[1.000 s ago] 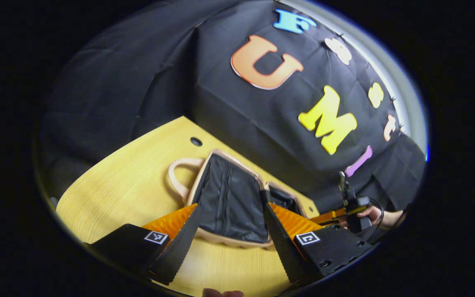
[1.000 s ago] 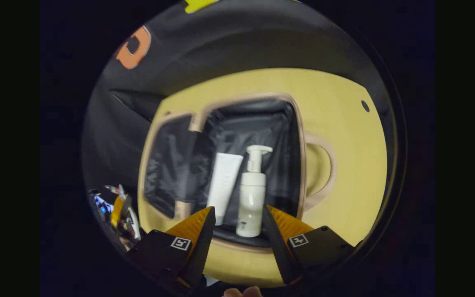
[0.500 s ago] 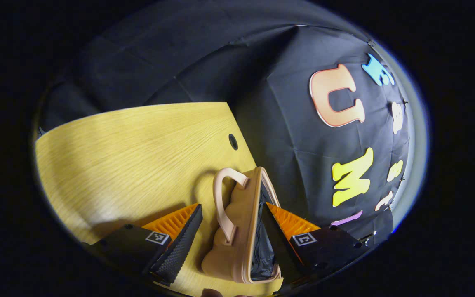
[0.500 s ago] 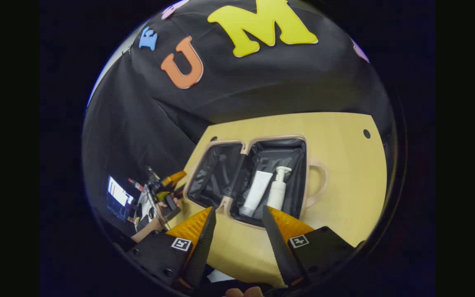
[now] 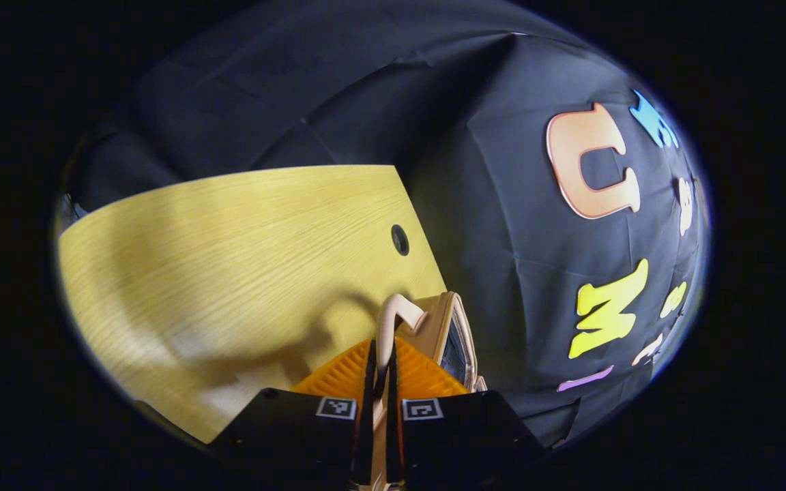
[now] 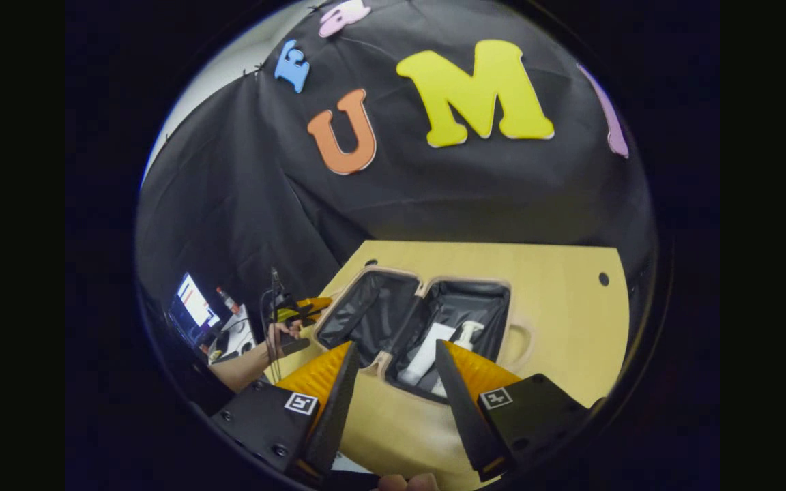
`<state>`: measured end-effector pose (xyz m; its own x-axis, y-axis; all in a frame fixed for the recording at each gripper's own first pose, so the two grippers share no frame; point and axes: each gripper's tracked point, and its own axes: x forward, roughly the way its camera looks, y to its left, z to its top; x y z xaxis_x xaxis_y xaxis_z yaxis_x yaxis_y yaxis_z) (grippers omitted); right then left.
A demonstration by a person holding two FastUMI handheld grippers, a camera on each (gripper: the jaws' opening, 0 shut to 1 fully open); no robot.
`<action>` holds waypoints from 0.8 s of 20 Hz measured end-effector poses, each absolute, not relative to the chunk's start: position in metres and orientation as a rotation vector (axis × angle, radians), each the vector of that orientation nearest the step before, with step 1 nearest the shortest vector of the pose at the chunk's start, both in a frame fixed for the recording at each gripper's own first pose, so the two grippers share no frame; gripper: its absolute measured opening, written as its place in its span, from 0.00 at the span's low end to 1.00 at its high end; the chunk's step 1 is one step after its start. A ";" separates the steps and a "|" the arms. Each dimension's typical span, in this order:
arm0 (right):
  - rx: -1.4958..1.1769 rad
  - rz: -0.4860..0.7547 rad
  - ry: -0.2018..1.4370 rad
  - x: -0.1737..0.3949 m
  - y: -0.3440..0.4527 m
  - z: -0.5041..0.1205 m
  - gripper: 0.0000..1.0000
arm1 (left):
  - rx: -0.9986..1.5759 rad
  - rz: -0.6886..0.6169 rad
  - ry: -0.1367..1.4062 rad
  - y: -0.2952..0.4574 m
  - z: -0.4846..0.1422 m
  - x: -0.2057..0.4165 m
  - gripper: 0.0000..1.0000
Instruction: First open the suitcase, pack the skin care products into it, and then close the suitcase.
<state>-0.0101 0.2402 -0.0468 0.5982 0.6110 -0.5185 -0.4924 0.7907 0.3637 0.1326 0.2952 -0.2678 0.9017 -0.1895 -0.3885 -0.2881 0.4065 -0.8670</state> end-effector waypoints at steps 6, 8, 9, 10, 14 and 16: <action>0.286 0.505 0.538 0.005 0.171 -0.019 0.68 | -0.845 -0.024 0.310 0.235 -0.115 0.138 0.08; 0.304 0.431 0.506 0.007 0.134 -0.019 0.68 | -0.709 -0.049 0.269 0.193 -0.075 0.134 0.07; 0.302 0.391 0.491 0.007 0.113 -0.020 0.68 | -0.639 -0.053 0.250 0.171 -0.062 0.130 0.07; 0.296 0.354 0.475 0.007 0.093 -0.021 0.68 | -0.575 -0.064 0.238 0.148 -0.048 0.128 0.07; 0.189 0.252 0.412 -0.009 0.027 -0.016 0.68 | -0.347 -0.132 0.187 0.049 -0.025 0.116 0.06; 0.169 0.229 0.386 -0.021 0.009 -0.010 0.68 | -0.306 -0.153 0.180 0.004 -0.028 0.111 0.06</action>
